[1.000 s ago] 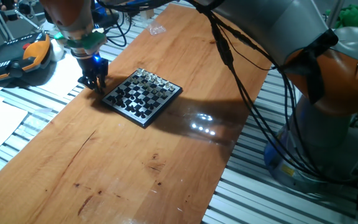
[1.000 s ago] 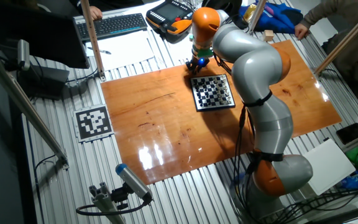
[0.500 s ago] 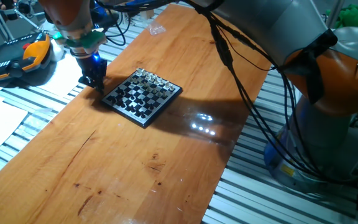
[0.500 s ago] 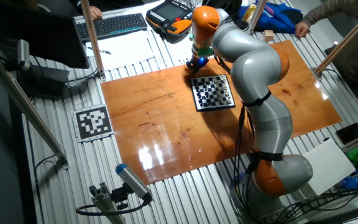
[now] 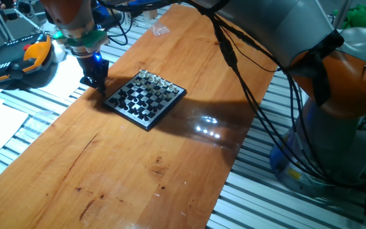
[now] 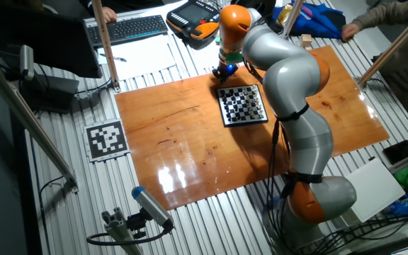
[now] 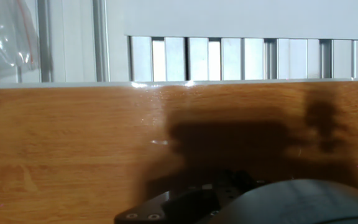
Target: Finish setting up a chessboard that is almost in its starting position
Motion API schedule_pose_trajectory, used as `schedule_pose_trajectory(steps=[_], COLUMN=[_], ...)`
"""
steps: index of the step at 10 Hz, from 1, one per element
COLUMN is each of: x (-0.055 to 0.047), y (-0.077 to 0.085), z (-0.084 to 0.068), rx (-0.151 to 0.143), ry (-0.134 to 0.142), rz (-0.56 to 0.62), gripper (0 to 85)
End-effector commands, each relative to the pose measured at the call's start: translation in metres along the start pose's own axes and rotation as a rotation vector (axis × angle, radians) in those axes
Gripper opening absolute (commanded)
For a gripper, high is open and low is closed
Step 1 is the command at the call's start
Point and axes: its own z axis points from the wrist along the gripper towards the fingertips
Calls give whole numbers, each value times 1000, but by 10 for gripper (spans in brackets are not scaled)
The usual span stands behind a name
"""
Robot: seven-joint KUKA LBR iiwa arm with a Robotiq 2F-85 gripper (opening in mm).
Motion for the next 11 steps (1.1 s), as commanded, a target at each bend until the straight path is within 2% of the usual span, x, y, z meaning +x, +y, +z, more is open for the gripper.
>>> schedule_pose_trajectory(steps=[1, 4, 6, 8, 10, 11], x=[2, 12, 23, 30, 39, 42], y=[2, 7, 12, 16, 18, 19], z=[-6, -20, -19, -18, -12, -10], rx=[0, 3, 19, 18, 34, 31], ry=[5, 13, -9, -9, -24, -23], rz=[4, 25, 40, 47, 52, 54], gripper=[170, 170, 170, 170, 170, 170])
